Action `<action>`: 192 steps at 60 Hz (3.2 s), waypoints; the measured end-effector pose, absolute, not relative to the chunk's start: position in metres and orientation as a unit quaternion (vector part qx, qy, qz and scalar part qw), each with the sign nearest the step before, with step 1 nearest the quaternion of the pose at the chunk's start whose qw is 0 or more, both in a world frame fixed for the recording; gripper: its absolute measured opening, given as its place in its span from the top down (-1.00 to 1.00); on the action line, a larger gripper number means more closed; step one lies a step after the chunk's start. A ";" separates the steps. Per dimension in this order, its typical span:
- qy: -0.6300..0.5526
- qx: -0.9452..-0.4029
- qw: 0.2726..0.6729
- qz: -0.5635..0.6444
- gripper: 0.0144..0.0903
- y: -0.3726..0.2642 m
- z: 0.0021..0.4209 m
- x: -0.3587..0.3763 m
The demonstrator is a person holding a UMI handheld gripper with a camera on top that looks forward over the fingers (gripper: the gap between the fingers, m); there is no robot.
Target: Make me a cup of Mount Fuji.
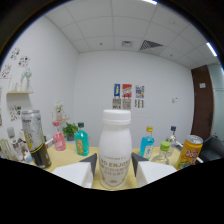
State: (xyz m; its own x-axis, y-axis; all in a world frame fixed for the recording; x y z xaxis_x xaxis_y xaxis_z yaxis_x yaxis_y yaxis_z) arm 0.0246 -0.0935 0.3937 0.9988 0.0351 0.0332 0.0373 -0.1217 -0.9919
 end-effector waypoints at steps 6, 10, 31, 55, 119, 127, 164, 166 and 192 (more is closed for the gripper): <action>-0.021 -0.747 0.665 0.002 0.02 -0.092 0.394 0.025; -0.017 -0.748 0.663 0.004 0.04 -0.092 0.393 0.025; -0.027 -0.736 0.676 0.037 0.11 -0.130 0.430 0.019; -0.012 -0.761 0.647 0.051 0.11 -0.223 0.322 0.073; -0.567 -0.596 0.402 -0.402 0.12 -0.199 0.120 0.131; -0.610 -0.544 0.356 -0.453 0.12 -0.194 0.119 0.133; -0.622 -0.515 0.372 -0.458 0.12 -0.197 0.143 0.123; -0.596 -0.545 0.397 -0.436 0.12 -0.200 0.148 0.123; -0.148 -0.792 0.592 -0.009 0.11 -0.212 0.154 0.121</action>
State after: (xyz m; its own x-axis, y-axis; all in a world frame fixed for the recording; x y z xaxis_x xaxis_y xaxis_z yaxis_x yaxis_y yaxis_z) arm 0.1208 -0.2123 0.1537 0.9558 0.2243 0.1900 0.2456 -0.2543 -0.9354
